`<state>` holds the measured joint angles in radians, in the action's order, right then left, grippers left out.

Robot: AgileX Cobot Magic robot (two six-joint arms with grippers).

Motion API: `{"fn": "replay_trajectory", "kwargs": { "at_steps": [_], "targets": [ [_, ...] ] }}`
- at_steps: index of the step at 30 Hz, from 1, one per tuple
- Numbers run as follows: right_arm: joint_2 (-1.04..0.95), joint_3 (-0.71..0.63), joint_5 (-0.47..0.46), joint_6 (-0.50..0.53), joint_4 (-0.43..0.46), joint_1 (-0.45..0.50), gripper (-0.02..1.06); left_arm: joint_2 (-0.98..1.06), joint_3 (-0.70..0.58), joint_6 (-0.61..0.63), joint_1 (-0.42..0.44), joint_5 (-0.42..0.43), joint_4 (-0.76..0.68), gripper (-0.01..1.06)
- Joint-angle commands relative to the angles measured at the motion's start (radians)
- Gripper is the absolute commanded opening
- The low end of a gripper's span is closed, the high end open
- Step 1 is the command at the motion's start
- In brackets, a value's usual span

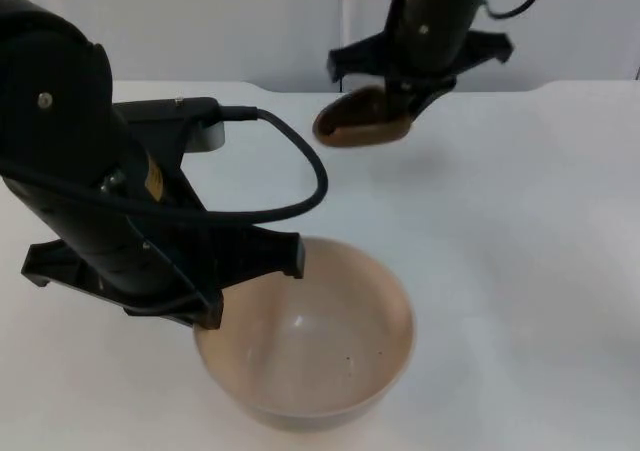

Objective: Pick up the bowl with the left hand and pour the coffee beans from the cup into the bowl with the right hand.

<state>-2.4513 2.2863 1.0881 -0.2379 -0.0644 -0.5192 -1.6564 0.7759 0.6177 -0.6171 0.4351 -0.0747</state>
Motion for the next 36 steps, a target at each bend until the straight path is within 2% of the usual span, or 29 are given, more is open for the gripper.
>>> {"fn": "replay_trajectory", "kwargs": {
  "at_steps": [1,9,17,22,27,28,33,34,36],
  "targets": [
    [0.045,0.001,0.045,0.036,0.023,0.017,0.00,0.001,-0.003,0.009,0.001,-0.002,-0.001,0.00],
    [0.153,0.001,0.122,0.121,0.017,0.036,0.00,0.001,-0.003,0.019,0.001,0.000,0.003,0.00],
    [0.245,-0.048,0.133,0.172,0.026,0.036,0.00,0.001,0.017,0.043,-0.001,0.006,0.012,0.00],
    [0.334,-0.166,0.125,0.187,0.024,0.037,0.00,0.001,0.039,0.045,-0.010,0.027,0.012,0.00],
    [0.473,-0.384,0.021,0.201,0.024,0.042,0.00,-0.006,0.079,0.053,-0.063,0.023,0.015,0.00],
    [0.473,-0.384,0.021,0.201,0.024,0.042,0.00,-0.006,0.079,0.053,-0.063,0.023,0.015,0.00],
    [0.648,-0.656,-0.096,0.208,0.016,0.058,0.00,-0.081,0.154,0.053,-0.140,0.058,0.013,0.00],
    [0.648,-0.656,-0.096,0.208,0.016,0.058,0.00,-0.081,0.154,0.053,-0.140,0.058,0.013,0.00],
    [0.715,-0.766,-0.123,0.208,-0.011,0.061,0.00,-0.120,0.181,0.053,-0.152,0.067,0.013,0.00]
  ]
}}
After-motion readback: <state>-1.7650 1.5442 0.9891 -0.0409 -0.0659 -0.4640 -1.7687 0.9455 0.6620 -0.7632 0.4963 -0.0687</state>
